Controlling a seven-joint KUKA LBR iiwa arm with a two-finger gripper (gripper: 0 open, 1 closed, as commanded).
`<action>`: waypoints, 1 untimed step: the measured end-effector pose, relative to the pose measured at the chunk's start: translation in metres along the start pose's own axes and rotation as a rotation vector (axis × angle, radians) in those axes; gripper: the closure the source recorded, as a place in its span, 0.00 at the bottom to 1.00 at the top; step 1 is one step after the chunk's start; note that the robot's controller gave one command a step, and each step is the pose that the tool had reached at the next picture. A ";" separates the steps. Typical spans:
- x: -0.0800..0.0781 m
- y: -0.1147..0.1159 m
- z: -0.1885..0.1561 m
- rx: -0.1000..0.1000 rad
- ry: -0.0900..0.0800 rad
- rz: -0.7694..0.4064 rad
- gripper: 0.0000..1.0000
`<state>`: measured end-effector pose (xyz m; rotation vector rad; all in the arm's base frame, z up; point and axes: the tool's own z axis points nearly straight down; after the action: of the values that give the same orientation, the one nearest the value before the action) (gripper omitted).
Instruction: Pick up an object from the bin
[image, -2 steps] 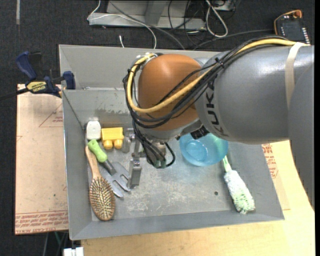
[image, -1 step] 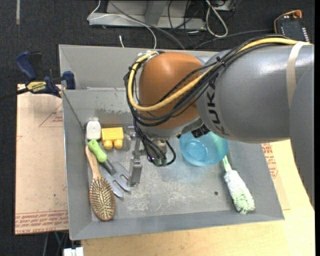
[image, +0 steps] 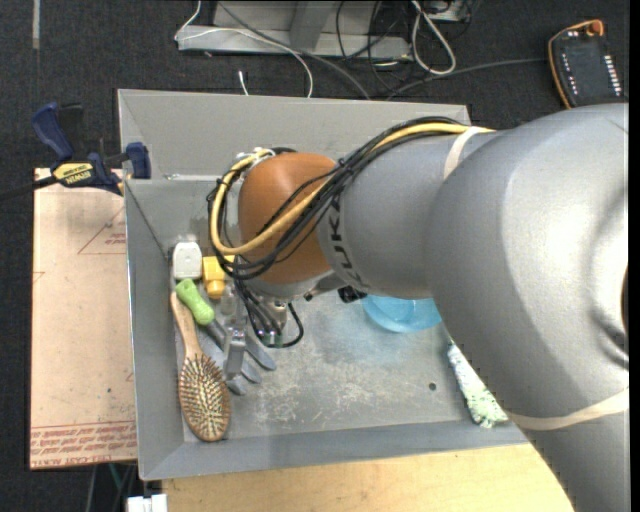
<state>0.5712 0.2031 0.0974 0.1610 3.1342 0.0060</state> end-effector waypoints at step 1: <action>0.011 0.009 -0.062 -0.002 -0.004 0.040 0.00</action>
Offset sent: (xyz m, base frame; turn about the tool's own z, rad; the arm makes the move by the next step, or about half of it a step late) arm -0.0155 0.0057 0.0026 0.1686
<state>0.5611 0.2133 0.1592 0.2233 3.1262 0.0084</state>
